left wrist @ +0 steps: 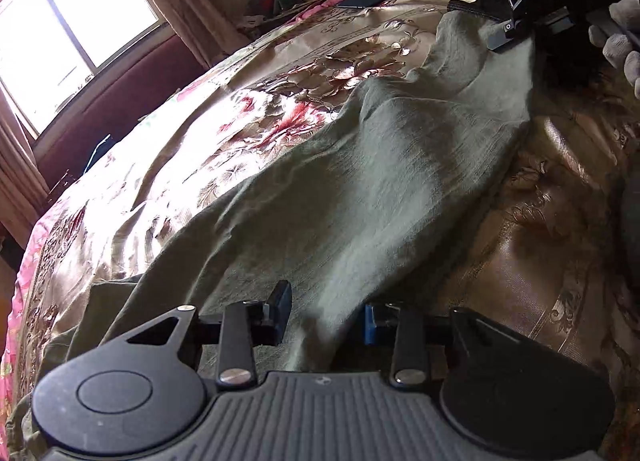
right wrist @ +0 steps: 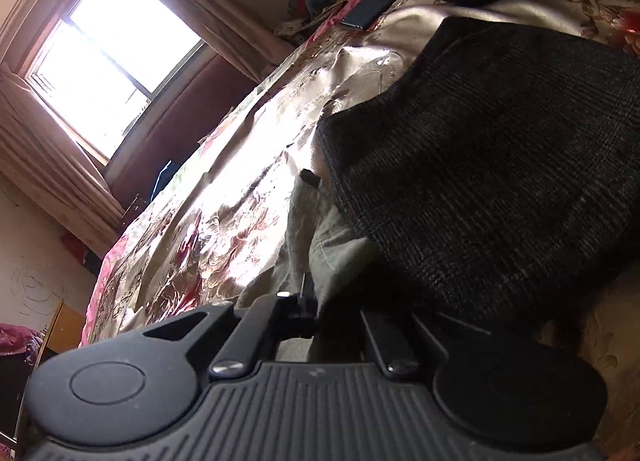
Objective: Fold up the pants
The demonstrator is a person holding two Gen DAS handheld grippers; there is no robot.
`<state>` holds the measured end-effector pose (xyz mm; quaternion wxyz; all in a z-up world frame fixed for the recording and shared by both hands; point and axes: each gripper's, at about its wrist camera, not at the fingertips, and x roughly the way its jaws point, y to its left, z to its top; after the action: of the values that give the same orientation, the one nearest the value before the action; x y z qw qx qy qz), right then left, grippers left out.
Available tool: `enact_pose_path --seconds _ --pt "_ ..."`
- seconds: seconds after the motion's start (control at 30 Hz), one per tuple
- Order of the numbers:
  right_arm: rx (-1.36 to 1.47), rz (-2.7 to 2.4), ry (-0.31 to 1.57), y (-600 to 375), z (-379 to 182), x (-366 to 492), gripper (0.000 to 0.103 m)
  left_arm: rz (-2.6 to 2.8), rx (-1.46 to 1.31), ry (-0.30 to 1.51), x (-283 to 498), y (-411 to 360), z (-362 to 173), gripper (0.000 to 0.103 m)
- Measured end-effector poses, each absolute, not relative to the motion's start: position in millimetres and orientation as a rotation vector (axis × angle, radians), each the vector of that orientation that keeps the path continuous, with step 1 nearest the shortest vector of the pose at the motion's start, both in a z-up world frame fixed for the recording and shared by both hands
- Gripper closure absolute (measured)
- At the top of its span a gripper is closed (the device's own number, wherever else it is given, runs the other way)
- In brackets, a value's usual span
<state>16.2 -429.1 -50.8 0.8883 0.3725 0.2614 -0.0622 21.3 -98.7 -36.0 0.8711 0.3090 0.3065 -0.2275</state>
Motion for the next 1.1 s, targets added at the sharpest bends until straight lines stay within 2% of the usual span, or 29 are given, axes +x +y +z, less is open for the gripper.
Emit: enact_pose_path --seconds 0.13,0.3,0.33,0.37,0.43,0.5,0.53,0.6,0.67,0.83,1.1 --pt "0.741 -0.131 0.535 -434 -36 15 0.099 -0.491 0.639 0.644 22 -97 -31 0.055" --pt "0.741 -0.111 0.611 -432 -42 4 0.091 -0.467 0.666 0.647 26 -88 -31 0.055" --pt "0.748 -0.113 0.607 -431 -41 -3 0.083 -0.461 0.667 0.65 27 -85 -31 0.055" --pt "0.76 -0.11 0.602 -432 -42 -9 0.068 -0.457 0.666 0.652 27 -84 -31 0.055" --pt "0.789 -0.085 0.568 -431 -42 -28 0.062 -0.454 0.654 0.662 27 -80 -31 0.055" --pt "0.743 -0.115 0.564 -429 -46 -40 0.064 -0.452 0.645 0.667 28 -79 -32 0.055" --pt "0.718 -0.119 0.567 -429 -48 -42 0.069 -0.452 0.645 0.667 28 -79 -32 0.054" --pt "0.691 -0.17 0.6 -432 -57 -42 0.067 -0.452 0.653 0.665 27 -80 -32 0.055" --pt "0.695 -0.203 0.588 -439 -63 -41 0.074 -0.454 0.657 0.666 27 -81 -32 0.055" --pt "0.671 -0.256 0.567 -455 -68 -32 0.079 -0.457 0.671 0.67 26 -85 -33 0.055" --pt "0.834 -0.219 0.517 -487 -79 -34 0.078 -0.473 0.67 0.672 27 -89 -33 0.054"
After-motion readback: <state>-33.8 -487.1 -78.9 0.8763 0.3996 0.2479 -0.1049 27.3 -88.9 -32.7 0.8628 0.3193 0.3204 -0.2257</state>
